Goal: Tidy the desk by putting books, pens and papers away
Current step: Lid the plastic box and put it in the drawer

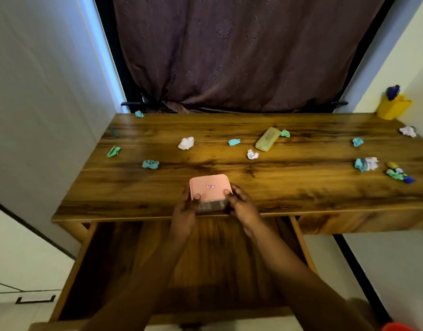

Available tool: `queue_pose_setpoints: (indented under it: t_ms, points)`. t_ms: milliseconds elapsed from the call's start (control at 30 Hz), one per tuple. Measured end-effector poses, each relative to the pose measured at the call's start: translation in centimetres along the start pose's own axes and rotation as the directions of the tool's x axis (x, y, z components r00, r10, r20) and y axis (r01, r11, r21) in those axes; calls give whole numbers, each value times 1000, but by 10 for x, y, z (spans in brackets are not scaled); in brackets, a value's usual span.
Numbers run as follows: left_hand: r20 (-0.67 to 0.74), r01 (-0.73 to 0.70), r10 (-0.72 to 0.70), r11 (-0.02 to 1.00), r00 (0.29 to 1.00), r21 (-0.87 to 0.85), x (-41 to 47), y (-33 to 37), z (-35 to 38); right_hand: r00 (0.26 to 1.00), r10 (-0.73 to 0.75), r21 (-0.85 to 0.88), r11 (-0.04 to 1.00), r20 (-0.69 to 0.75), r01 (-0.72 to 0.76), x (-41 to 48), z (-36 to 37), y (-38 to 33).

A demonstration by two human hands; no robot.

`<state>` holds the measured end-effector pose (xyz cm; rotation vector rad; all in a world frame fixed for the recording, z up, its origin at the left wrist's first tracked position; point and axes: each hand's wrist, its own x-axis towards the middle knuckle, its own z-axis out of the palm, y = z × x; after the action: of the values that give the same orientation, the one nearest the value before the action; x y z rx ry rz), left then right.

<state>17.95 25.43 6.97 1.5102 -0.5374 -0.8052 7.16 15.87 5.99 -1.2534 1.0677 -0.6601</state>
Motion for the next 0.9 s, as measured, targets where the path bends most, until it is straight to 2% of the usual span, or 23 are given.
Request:
queue_pose_setpoints:
  t_ms: [100,200,333,400,433,500,567,633,733,800,833,900]
  points:
    - [18,-43,45,996,999,-79,-50,-13,23,999,0,-49,999,-35,-2,-38,-38,19]
    - [69,8,-1,996,998,-93,-92,-35,43,997,72,-69,995,-39,-74,-74,-79,37]
    - [175,23,-43,993,984,117,-135,-68,61,988,154,-15,988,-29,-154,-106,-121,67]
    - [208,10,-83,945,975,327,-145,-87,69,979,200,-59,978,-35,-202,-112,-133,80]
    - [213,-20,-95,877,972,479,-148,-95,72,974,225,-132,965,-35,-228,-114,-136,88]
    - [220,-88,-123,652,968,753,-149,-104,76,966,257,-329,910,-31,-253,-116,-138,97]
    - [246,-156,-161,432,956,888,-150,-108,80,965,262,-517,824,-11,-230,-119,-137,98]
    - [267,-218,-150,282,952,935,-149,-111,83,969,248,-700,692,3,-176,-121,-136,93]
    - [278,-259,-106,164,955,952,-152,-113,84,981,181,-827,541,-65,-155,-128,-136,92]
    - [289,-285,-70,64,955,956,-160,-115,74,994,47,-869,484,-95,-106,-136,-135,100]
    - [287,-286,-7,39,958,957,-163,-119,66,997,-27,-883,466,-76,-55,-140,-134,105]
    - [270,-283,158,62,950,957,-171,-127,44,989,-143,-904,417,37,94,-146,-132,110]
